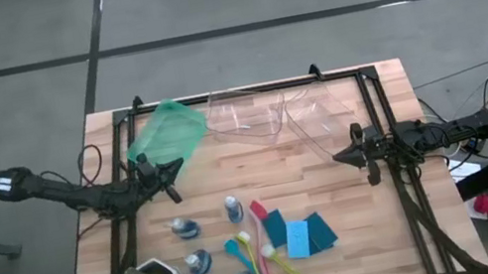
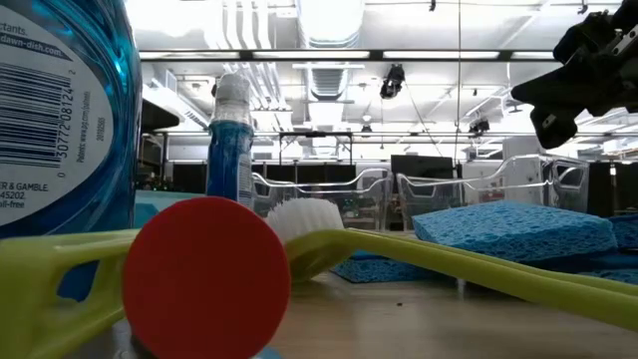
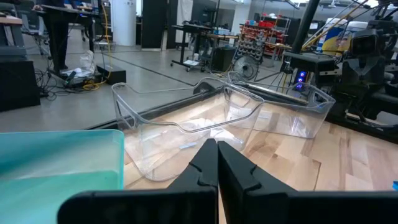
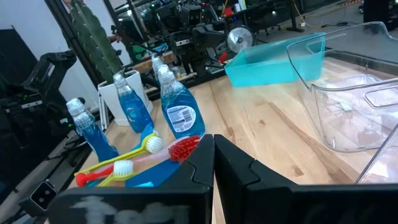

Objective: Pick & Place Kitchen Sink Supplies

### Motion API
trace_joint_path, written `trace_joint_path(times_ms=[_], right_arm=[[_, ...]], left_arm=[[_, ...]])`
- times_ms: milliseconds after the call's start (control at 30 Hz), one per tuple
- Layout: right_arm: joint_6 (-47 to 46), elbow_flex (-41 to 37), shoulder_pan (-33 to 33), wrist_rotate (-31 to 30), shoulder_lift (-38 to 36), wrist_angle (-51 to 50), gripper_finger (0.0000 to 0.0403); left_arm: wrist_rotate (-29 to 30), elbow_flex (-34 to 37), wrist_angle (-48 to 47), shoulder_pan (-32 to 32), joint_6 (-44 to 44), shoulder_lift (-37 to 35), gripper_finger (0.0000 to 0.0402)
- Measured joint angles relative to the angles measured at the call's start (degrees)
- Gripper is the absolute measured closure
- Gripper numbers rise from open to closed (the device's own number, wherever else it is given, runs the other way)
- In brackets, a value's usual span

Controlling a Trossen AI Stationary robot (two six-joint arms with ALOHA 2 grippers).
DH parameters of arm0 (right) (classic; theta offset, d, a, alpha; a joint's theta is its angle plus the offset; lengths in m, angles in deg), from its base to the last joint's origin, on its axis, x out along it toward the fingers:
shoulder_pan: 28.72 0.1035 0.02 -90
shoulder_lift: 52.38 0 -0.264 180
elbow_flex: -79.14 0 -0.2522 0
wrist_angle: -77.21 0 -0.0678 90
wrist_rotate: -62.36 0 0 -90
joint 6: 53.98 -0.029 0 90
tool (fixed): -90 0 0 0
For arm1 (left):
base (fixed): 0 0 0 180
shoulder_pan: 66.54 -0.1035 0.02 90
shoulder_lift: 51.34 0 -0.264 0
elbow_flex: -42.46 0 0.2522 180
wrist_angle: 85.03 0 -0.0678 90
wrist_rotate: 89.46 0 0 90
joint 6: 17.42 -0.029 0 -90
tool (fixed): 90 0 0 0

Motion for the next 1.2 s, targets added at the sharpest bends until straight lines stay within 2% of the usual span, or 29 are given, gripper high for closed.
trace_joint_path(times_ms=[300,433,533,633,767,1033,1200], right_arm=[[-0.2,0.0,0.0,0.0,0.0,0.0,0.0394],[-6.0,0.0,0.1,3.8,0.0,0.1,0.0394],[-8.9,-0.1,0.1,3.9,0.0,1.4,0.0394],[-15.7,-0.1,0.1,4.9,0.1,1.6,0.0394],[-19.9,-0.7,0.8,8.4,0.9,3.7,0.0394],[-21.1,-2.3,4.1,8.4,10.0,15.9,0.0393],[-21.0,-1.2,4.7,7.5,16.5,19.3,0.0366]], left_arm=[[0.0,0.0,0.0,0.0,0.0,0.0,0.0401],[0.0,0.0,0.0,0.0,0.0,0.0,0.0401],[0.0,0.0,0.0,0.0,0.0,0.0,0.0401],[0.0,0.0,0.0,0.0,0.0,0.0,0.0401],[0.0,0.0,0.0,0.0,0.0,0.0,0.0401],[0.0,0.0,0.0,0.0,0.0,0.0,0.0401],[0.0,0.0,0.0,0.0,0.0,0.0,0.0401]])
